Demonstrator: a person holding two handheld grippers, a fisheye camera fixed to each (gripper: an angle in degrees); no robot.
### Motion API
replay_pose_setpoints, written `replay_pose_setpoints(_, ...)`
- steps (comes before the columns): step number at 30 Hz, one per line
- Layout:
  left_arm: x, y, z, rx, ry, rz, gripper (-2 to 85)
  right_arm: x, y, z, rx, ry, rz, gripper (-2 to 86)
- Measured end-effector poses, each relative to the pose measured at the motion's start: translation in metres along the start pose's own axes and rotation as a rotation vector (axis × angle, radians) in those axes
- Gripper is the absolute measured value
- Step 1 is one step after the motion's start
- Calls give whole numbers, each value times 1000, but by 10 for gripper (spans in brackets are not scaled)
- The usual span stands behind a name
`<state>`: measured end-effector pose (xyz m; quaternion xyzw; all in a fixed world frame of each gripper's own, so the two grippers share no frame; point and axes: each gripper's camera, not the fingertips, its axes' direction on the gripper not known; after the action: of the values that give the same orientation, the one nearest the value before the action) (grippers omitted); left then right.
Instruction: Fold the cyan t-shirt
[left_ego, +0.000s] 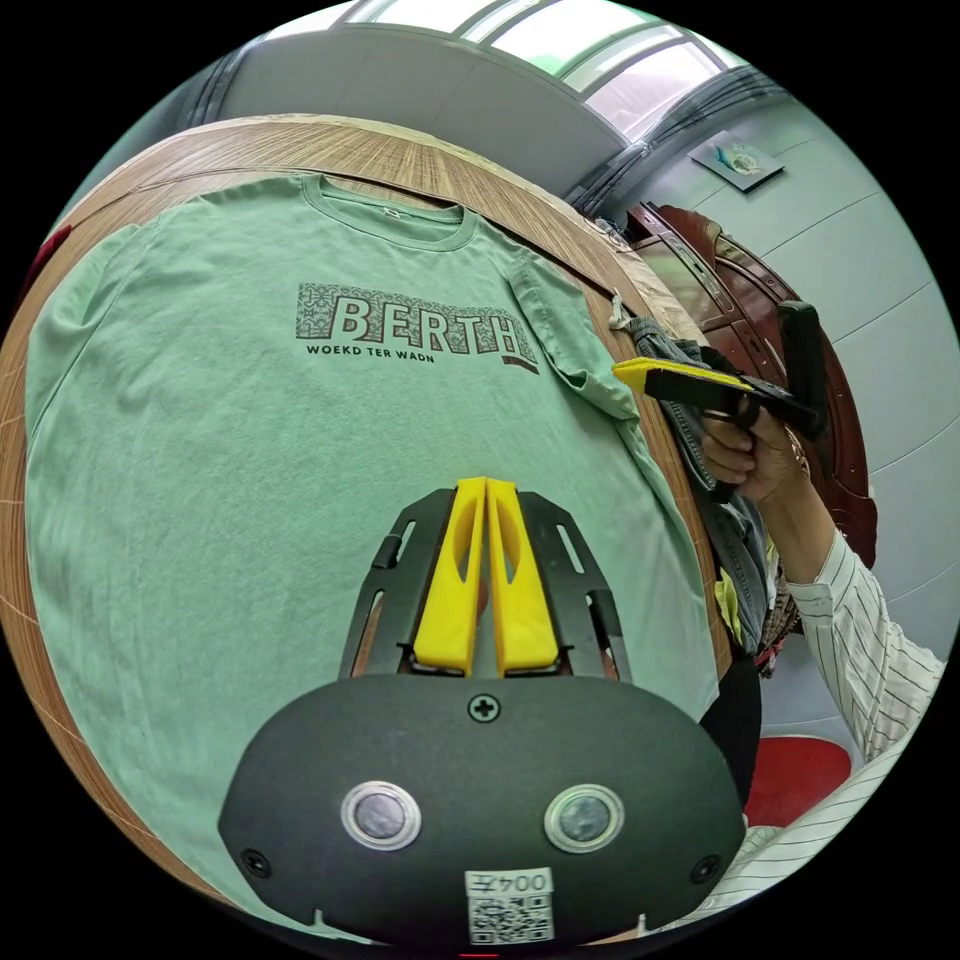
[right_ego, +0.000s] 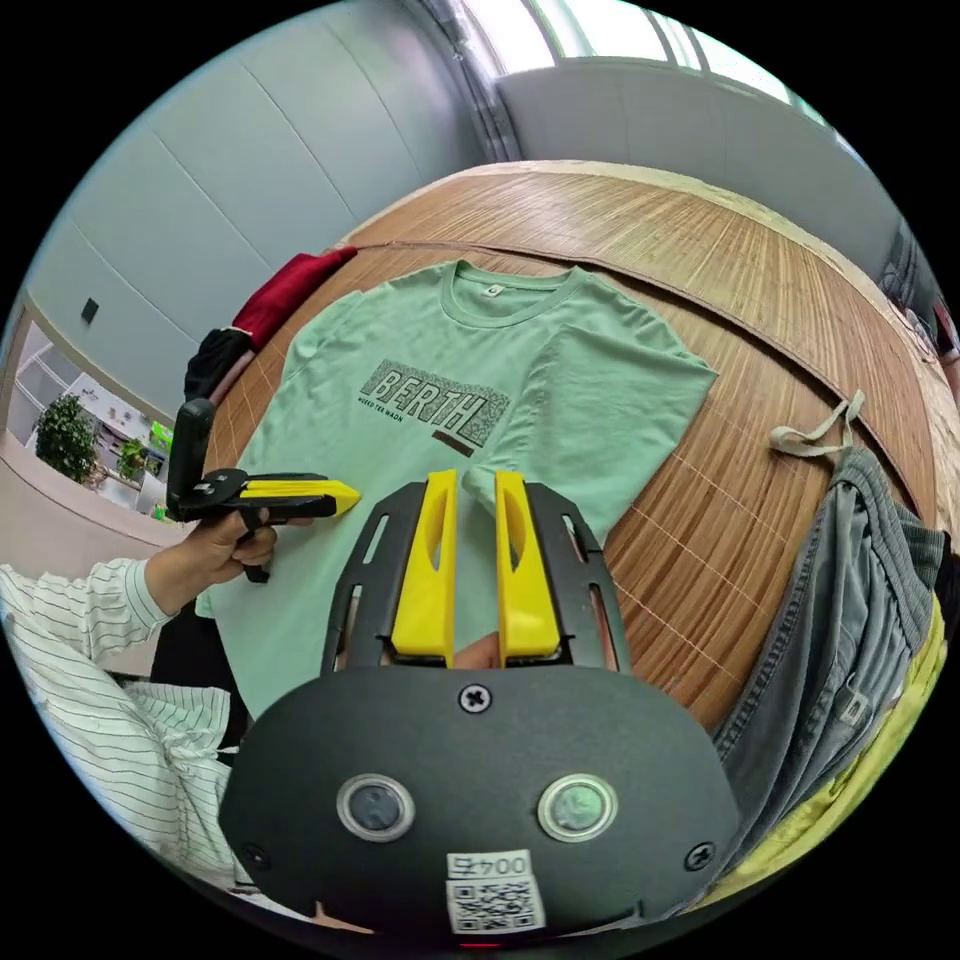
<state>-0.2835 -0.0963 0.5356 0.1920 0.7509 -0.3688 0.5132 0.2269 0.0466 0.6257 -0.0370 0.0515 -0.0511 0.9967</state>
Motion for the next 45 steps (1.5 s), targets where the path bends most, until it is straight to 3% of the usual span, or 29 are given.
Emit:
replay_pose_setpoints(8, 2, 17, -7, -1, -14, 6, 1, 11, 59, 7, -153, 341, -37, 59)
replay_pose_setpoints(14, -1, 29, -13, -1, 1, -1, 1, 82, 19, -44, 75, 169, 333, 52)
replay_pose_setpoints(20, -2, 42, -20, 0, 14, -6, 1, 149, -33, -45, 81, 137, 515, 63)
replay_pose_setpoints(25, -2, 54, -26, 1, 19, -8, 2, 162, -47, -26, 21, 108, 533, 71)
replay_pose_setpoints(30, -4, 64, -32, 2, 39, -15, 1, 141, -53, -27, -34, 331, 422, 11)
replay_pose_setpoints(32, -4, 68, -35, 2, 42, -17, 1, 136, -55, -32, -70, 525, 358, 0)
replay_pose_setpoints(34, -2, 73, -38, 3, 34, -13, 1, 143, -53, -37, -82, 565, 380, 0)
replay_pose_setpoints(39, 3, 83, -45, 0, 14, -9, 1, 139, -24, -86, 14, 481, 398, 24)
replay_pose_setpoints(41, 3, 86, -49, 3, 19, -18, 1, 110, 17, -124, 60, 320, 363, 40)
replay_pose_setpoints(45, 10, 104, -70, 10, 19, -57, 1, 48, 97, -157, 35, 211, 289, 89)
